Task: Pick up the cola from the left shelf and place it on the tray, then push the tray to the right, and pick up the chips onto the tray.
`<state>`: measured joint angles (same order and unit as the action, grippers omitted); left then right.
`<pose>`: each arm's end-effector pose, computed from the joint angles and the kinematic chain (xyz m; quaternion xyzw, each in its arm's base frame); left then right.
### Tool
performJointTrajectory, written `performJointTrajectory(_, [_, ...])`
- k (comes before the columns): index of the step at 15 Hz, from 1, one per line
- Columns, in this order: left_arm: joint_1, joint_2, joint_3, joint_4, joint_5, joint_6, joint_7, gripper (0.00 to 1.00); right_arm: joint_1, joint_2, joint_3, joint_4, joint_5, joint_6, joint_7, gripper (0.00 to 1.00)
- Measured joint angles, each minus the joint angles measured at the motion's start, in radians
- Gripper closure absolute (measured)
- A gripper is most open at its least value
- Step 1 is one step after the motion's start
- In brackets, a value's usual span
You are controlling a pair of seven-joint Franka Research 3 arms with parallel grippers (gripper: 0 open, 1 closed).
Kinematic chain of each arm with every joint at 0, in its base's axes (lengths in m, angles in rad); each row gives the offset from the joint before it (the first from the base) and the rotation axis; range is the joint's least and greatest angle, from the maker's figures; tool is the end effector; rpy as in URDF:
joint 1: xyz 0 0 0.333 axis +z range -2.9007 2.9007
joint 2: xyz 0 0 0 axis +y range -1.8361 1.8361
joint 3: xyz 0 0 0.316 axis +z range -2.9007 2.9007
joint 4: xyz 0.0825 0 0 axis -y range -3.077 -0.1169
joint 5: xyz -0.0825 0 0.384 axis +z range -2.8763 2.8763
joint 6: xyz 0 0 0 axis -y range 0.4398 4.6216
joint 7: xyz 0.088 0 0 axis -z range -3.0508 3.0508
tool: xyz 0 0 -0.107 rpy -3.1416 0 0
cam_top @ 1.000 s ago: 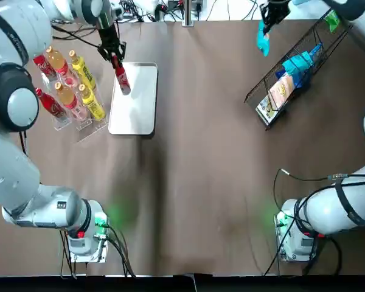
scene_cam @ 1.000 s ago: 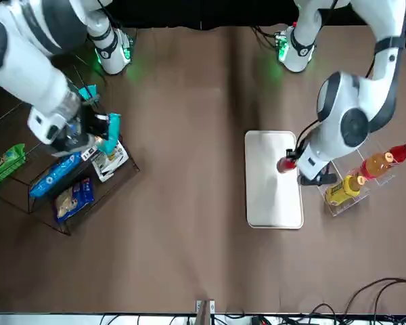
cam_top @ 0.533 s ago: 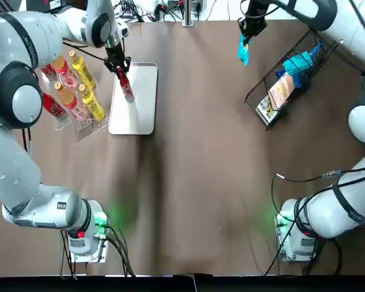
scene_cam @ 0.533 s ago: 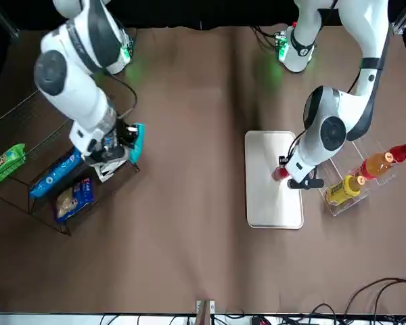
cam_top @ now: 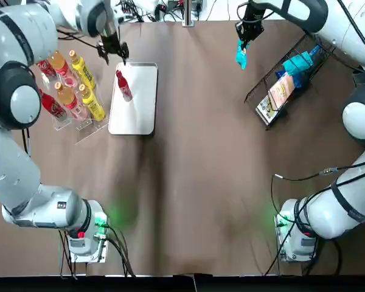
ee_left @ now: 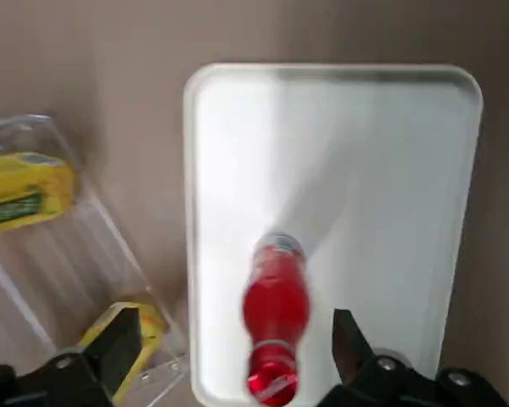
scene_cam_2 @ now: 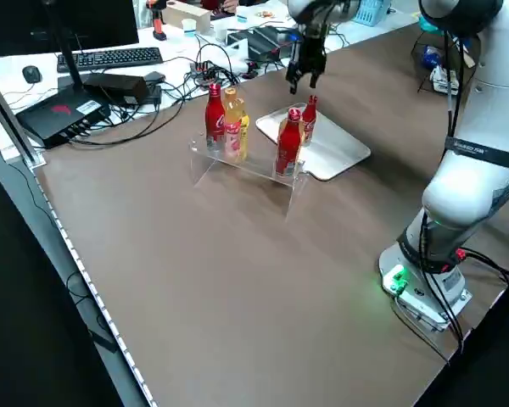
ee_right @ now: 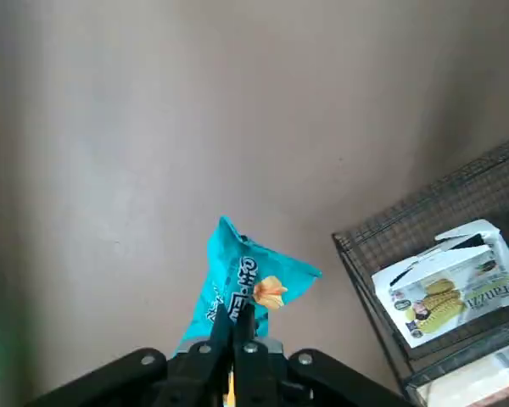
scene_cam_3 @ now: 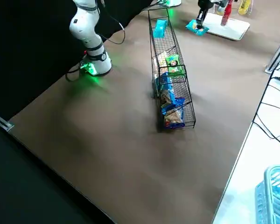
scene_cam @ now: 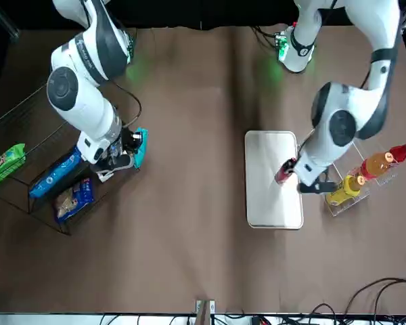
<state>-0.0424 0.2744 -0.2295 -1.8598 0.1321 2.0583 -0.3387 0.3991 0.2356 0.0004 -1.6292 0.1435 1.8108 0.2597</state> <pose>0.5946 -0.1508 0.3702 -0.9991 -0.0036 0.0241 0.0352 0.5737 0.2551 0.4779 -0.9959 -0.0508 0.0479 0.0568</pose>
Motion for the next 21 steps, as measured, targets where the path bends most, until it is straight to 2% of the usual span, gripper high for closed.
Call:
performJointTrajectory(3, [0.079,-0.012,0.002,0.039,0.001,-0.064,0.088,0.00,-0.012,0.000,-0.001,0.000,-0.002,0.001,-0.001,0.97])
performJointTrajectory(6, [0.139,0.050,0.017,0.026,-0.003,-0.015,0.190,0.00,-0.019,0.001,-0.002,0.000,-0.002,0.001,-0.001,0.97])
performJointTrajectory(9, [0.147,0.173,0.022,0.013,-0.003,0.085,0.199,0.00,-0.019,0.021,0.000,-0.004,-0.003,0.011,-0.002,0.97])
performJointTrajectory(10, [0.142,0.239,0.022,0.014,-0.003,0.112,0.186,0.00,-0.015,0.043,0.001,-0.004,-0.003,0.039,-0.003,0.97])
performJointTrajectory(16, [0.137,0.302,0.022,0.016,-0.035,0.133,0.176,0.02,0.001,0.103,0.005,-0.005,-0.003,0.114,-0.004,0.97])
performJointTrajectory(17, [0.137,0.312,0.022,0.016,-0.040,0.133,0.176,0.15,0.005,0.117,0.006,-0.005,-0.003,0.122,-0.004,0.97])
performJointTrajectory(18, [0.135,0.326,0.022,0.016,-0.041,0.133,0.176,0.35,0.011,0.140,0.006,-0.005,-0.003,0.126,-0.004,0.97])
performJointTrajectory(21, [0.131,0.341,0.022,0.016,-0.041,0.133,0.175,0.39,0.013,0.166,0.006,-0.005,-0.003,0.128,-0.004,0.97])
